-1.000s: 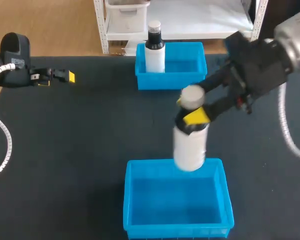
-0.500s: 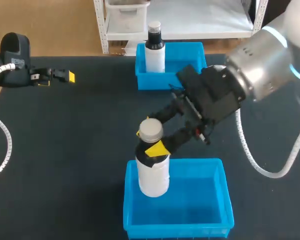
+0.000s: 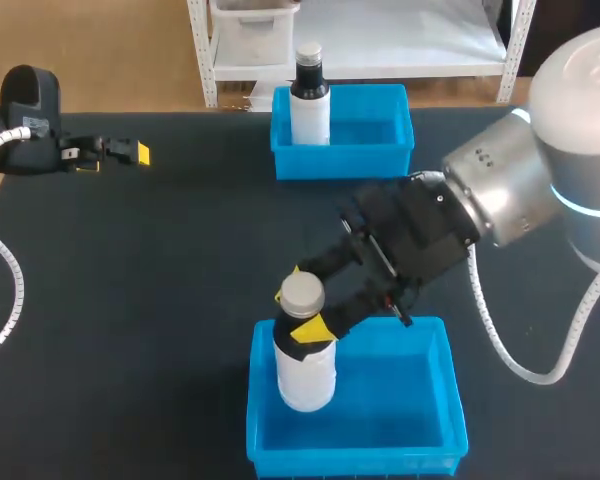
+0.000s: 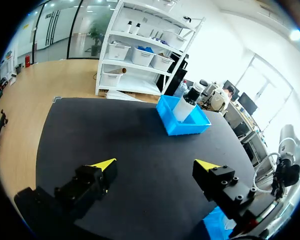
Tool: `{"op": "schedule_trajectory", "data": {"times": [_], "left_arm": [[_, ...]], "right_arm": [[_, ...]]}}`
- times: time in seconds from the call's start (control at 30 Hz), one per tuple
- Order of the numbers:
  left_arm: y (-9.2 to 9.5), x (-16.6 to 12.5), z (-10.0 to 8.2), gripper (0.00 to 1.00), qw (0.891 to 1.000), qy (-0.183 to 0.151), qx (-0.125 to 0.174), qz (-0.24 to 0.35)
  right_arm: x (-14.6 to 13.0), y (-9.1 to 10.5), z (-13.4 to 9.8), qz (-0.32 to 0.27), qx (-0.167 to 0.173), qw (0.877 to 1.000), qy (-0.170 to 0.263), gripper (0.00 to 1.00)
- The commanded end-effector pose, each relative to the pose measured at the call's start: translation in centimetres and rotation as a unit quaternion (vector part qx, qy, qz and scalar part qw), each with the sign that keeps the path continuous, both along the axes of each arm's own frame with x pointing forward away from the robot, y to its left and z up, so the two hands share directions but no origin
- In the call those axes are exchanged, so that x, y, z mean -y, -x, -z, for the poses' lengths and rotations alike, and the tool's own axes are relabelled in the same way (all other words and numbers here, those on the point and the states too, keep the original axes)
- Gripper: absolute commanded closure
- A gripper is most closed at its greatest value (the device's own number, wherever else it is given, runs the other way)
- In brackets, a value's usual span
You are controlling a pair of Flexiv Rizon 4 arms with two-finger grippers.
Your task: Pick up the bottle, and place it in the far bin if it is heavy, or in the near bin if it is light.
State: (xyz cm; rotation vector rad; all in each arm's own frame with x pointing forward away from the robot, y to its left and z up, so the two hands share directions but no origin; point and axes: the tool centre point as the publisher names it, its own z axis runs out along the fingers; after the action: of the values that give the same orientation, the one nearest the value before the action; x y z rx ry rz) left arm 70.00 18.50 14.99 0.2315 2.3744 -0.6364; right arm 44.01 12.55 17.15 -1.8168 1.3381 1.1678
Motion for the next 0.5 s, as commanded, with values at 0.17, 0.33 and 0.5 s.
{"op": "schedule_trajectory", "data": {"times": [0.17,0.33,0.5], "left_arm": [[0.0,0.0,0.0,0.0,1.0,0.0,0.0,0.0],[0.0,0.0,0.0,0.0,1.0,0.0,0.0,0.0],[0.0,0.0,0.0,0.0,1.0,0.0,0.0,0.0]], "right_arm": [[0.42,-0.65,1.4,-0.004,-0.003,1.0,0.003,0.71],[0.56,-0.87,1.76,-0.007,-0.008,1.0,0.001,0.0],[0.79,-1.18,1.71,-0.006,-0.01,1.0,-0.002,0.0]]}}
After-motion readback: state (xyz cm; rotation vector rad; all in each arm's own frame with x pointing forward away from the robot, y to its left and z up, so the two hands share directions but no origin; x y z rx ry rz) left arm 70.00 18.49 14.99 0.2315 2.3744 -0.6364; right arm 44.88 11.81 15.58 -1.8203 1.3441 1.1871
